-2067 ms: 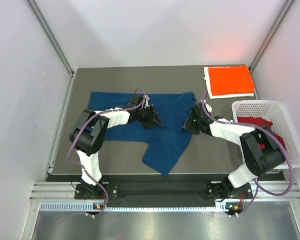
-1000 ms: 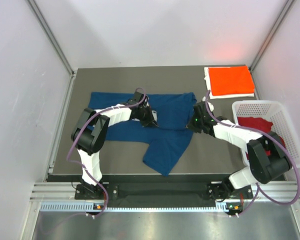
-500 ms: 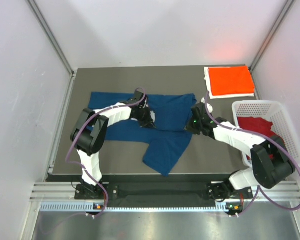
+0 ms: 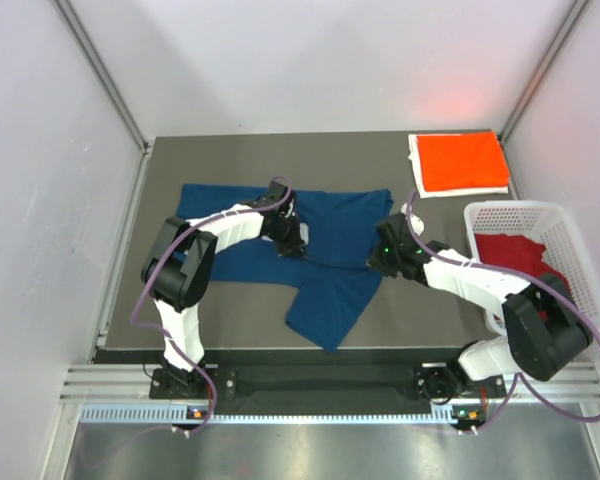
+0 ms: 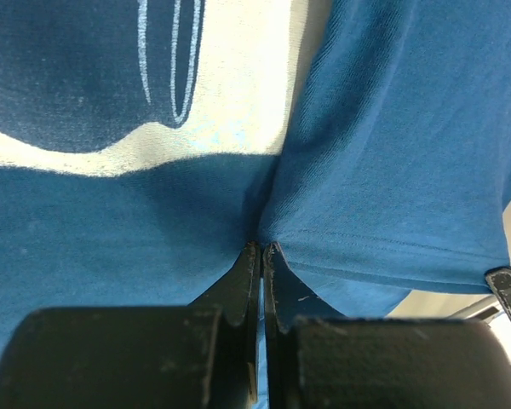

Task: Fold and stack the t-shirts
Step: Fold the tshirt

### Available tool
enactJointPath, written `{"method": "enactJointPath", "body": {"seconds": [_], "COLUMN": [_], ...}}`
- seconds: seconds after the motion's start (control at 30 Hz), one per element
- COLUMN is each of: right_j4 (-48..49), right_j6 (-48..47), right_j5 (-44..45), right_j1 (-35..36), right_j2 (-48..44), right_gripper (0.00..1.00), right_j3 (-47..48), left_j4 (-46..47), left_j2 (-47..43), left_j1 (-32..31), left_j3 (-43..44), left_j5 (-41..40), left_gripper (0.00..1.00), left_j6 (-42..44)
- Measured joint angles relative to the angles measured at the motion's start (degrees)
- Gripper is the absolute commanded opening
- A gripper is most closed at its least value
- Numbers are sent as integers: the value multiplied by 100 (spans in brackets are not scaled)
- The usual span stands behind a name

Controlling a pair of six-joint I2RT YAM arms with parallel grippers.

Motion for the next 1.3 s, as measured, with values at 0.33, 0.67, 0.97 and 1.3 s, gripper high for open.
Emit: {"method": "enactJointPath", "body": {"seconds": [0.33,0.67,0.97,1.3], "right_j4": [284,927,1423,1665], "right_j6": [337,1049,1502,1779], "right_j5": [109,389,466,588], "right_j1": [190,446,555,763], "right_j2": [-7,-170,-111,155], "right_gripper": [0,0,0,0], "right_j3": [-243,-787,-1014,-1091], "left_j4": [-181,-332,-358,-444], "left_j2": [0,2,2,44], "left_j1": [-20,-31,-31,-31], "left_j3": [55,107,138,221], "left_j5": [-315,-468,-658,-824], "left_gripper": [0,0,0,0], "left_j6": [68,153,181,197]}}
